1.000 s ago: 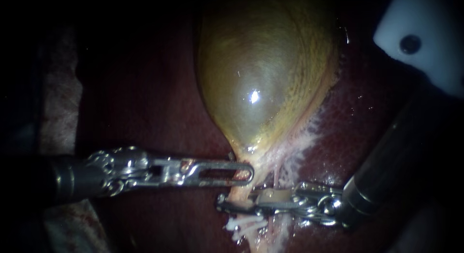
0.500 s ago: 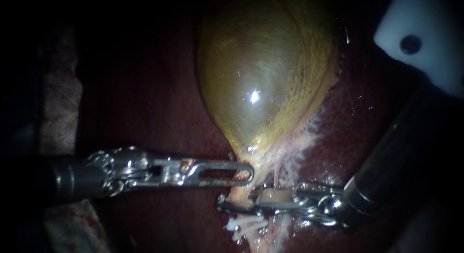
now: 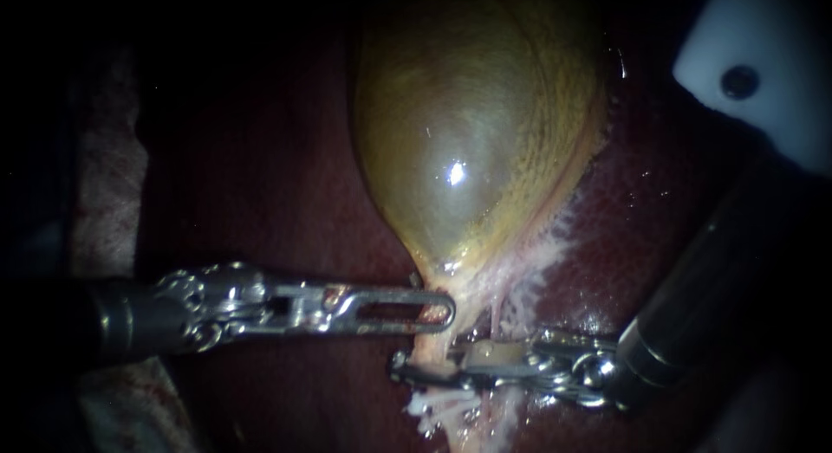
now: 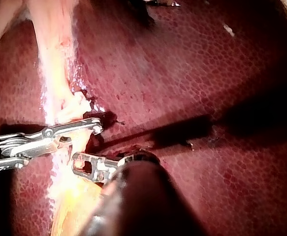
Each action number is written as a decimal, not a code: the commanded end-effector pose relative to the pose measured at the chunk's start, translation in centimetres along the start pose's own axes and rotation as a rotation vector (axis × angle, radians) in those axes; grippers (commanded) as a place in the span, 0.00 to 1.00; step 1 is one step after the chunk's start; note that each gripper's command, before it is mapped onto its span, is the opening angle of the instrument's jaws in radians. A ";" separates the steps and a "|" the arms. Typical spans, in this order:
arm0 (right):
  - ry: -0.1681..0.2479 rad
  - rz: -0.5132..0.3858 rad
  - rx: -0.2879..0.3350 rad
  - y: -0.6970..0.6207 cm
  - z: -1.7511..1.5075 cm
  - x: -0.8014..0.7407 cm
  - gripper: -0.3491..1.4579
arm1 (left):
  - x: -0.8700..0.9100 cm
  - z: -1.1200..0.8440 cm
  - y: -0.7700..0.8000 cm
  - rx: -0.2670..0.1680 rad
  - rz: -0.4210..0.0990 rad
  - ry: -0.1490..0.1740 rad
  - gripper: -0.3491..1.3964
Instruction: Going back third clip left tube
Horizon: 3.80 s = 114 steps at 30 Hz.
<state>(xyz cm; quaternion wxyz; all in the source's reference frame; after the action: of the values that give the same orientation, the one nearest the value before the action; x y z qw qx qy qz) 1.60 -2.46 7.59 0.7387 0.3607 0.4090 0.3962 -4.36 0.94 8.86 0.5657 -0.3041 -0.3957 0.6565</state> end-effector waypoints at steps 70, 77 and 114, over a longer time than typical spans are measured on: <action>0.206 -0.469 -0.057 -0.24 -1.59 -0.18 0.47 | 0.01 -0.01 0.03 0.000 -0.002 -0.001 0.00; 0.274 -0.607 -0.115 -0.21 -1.92 -0.08 0.50 | 0.02 0.01 0.03 0.000 -0.002 0.000 0.00; 0.310 -0.640 -0.123 -0.20 -1.89 -0.15 0.51 | 0.17 0.65 -0.08 0.014 -0.001 0.025 0.00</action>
<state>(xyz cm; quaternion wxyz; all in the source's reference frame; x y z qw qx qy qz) -0.08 -2.28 6.70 0.7746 0.1052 0.5840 0.2188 -4.91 0.99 9.27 0.5728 -0.3086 -0.3843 0.6550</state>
